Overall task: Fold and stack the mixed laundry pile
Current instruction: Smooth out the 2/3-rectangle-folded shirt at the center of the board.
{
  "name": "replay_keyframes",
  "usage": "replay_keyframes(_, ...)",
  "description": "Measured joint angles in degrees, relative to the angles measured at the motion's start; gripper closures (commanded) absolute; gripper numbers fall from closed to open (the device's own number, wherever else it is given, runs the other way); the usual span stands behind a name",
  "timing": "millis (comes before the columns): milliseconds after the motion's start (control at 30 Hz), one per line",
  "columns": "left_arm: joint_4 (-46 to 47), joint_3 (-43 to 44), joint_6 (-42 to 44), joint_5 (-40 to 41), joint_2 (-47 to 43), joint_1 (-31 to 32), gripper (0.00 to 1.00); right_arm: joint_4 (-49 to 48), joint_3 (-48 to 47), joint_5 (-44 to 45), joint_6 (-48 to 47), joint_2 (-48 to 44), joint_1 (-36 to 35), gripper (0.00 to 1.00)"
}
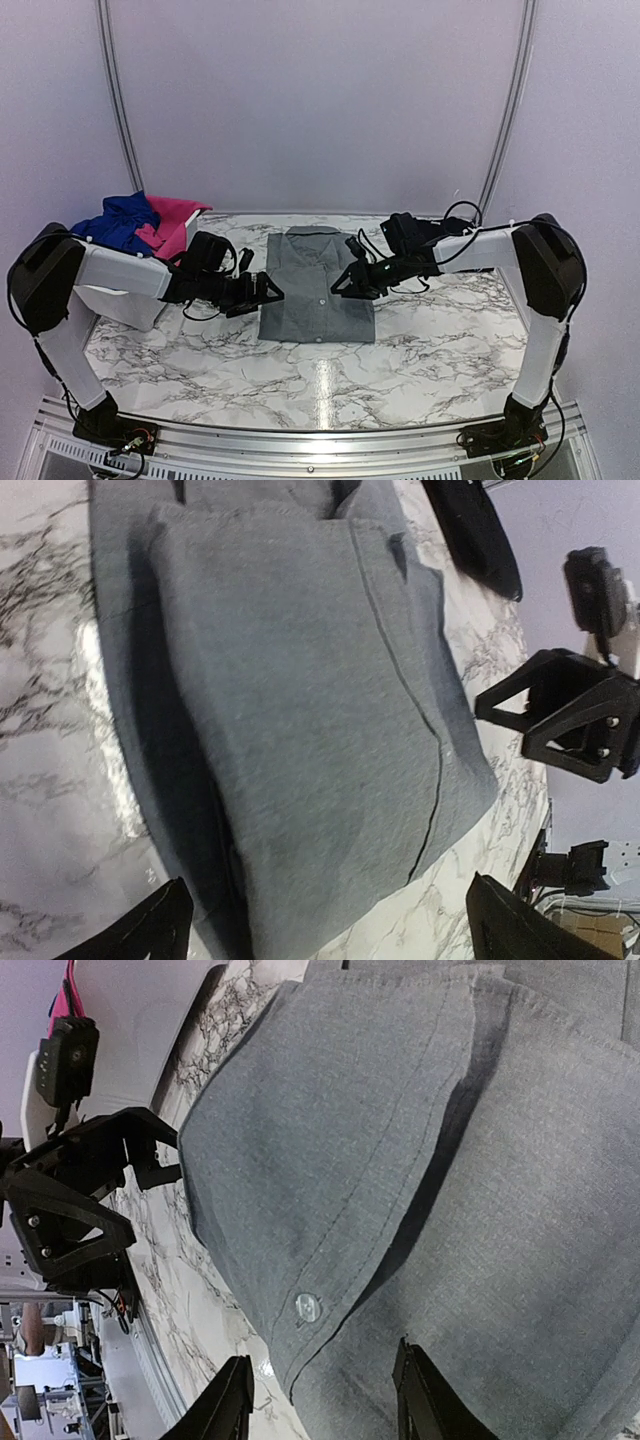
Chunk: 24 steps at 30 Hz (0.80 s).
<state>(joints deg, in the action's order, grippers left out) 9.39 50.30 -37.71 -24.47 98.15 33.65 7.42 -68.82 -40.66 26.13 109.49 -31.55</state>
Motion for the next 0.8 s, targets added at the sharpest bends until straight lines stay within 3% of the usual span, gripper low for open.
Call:
replay_keyframes(200,9.2,2.3,-0.9,-3.5,5.6,0.5,0.08,-4.3,-2.7,-1.6,2.6,5.1,-0.2,0.56)
replay_keyframes(533,16.2,3.0,-5.3,-8.6,10.1,1.6,0.45,-7.3,-9.8,-1.6,4.2,13.5,-1.4,0.60)
replay_keyframes(667,17.5,-2.5,-8.2,-9.6,7.9,1.6,0.53,-5.6,-9.1,-0.1,4.0,15.0,-1.5,0.60)
replay_keyframes(800,17.5,-7.8,-10.5,-11.0,7.2,2.1,0.71,-5.4,-9.0,0.9,3.8,14.9,-1.5,0.60)
